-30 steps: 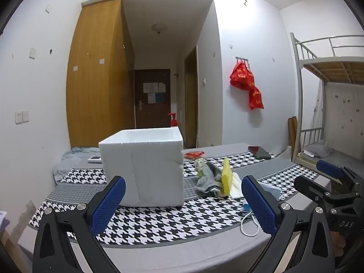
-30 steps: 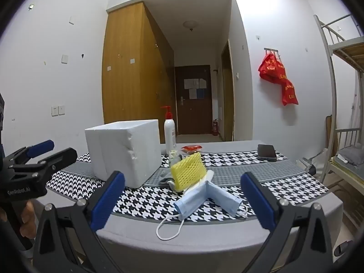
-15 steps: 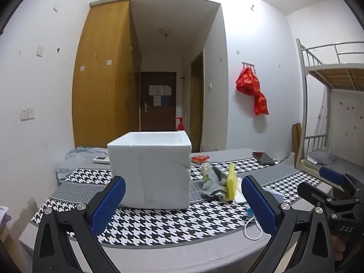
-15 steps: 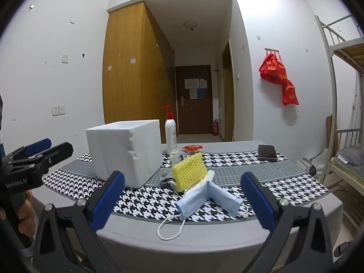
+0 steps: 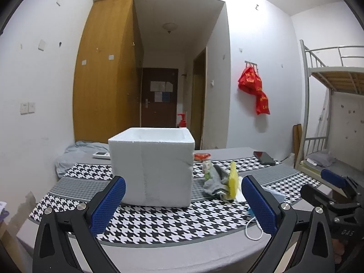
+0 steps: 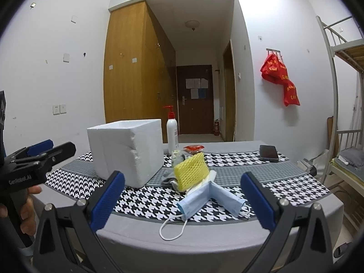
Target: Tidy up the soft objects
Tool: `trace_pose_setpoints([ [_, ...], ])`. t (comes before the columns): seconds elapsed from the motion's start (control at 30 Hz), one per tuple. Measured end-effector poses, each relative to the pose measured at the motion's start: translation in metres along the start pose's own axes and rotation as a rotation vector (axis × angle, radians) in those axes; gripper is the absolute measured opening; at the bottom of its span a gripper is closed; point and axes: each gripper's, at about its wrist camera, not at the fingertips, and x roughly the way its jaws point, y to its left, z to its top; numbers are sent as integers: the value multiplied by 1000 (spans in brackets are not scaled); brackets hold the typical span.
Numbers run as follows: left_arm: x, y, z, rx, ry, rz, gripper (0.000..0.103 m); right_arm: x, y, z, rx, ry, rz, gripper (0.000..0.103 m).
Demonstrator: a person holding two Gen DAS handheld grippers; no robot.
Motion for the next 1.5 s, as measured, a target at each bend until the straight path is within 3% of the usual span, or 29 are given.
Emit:
trace_pose_setpoints([
  [0.73,-2,-2,3,23,-19,19,102,4,-2,1,7,12,7,103],
  [1.5,25,-4,1,25,43,-44,102,22,-5,-2,13,49,5,103],
])
